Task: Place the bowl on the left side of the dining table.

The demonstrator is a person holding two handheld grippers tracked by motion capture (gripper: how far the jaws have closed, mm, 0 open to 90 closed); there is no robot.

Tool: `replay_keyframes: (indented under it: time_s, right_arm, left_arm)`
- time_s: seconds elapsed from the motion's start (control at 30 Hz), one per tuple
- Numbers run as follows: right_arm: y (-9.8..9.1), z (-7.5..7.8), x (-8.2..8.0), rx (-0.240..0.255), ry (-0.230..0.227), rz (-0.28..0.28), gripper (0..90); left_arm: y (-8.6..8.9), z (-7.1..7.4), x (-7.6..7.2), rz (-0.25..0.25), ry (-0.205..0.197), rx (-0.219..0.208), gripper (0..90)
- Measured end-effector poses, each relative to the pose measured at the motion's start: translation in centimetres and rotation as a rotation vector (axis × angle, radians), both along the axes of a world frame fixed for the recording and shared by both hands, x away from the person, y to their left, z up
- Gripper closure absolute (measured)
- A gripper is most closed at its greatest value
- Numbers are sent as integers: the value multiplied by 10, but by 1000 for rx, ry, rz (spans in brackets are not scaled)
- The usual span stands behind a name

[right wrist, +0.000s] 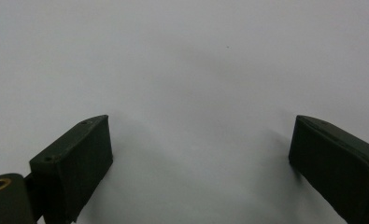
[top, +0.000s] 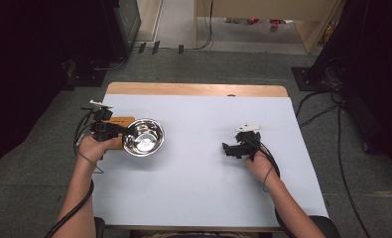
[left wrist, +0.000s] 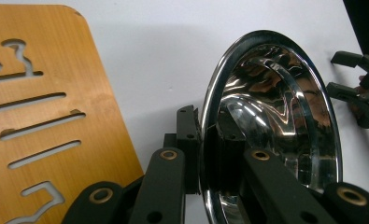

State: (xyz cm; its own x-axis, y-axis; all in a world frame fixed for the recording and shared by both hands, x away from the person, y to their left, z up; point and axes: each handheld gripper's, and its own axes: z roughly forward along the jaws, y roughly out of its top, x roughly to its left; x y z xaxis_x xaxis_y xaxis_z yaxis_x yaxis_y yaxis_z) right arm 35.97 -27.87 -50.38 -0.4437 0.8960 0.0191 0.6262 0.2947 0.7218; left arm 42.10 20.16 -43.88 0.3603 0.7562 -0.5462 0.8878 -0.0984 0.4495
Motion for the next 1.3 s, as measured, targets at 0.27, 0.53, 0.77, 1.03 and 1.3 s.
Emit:
replay_keyframes:
  time_s: [0.27, 0.53, 0.77, 1.03, 1.3]
  right_arm:
    - [0, 0, 0, 0, 0, 0, 57]
    - [0, 0, 0, 1, 0, 0, 57]
    - [0, 0, 0, 0, 0, 0, 58]
    - [0, 0, 0, 0, 0, 0, 57]
    - [0, 0, 0, 0, 0, 0, 58]
  left_arm:
    - [7, 2, 0, 18, -4, -5, 844]
    - [16, 3, 1, 41, -7, -18, 844]
    - [22, 3, 0, 58, -8, -22, 844]
    - [29, 3, 1, 81, -10, -37, 844]
    - [37, 2, 2, 106, -13, -32, 844]
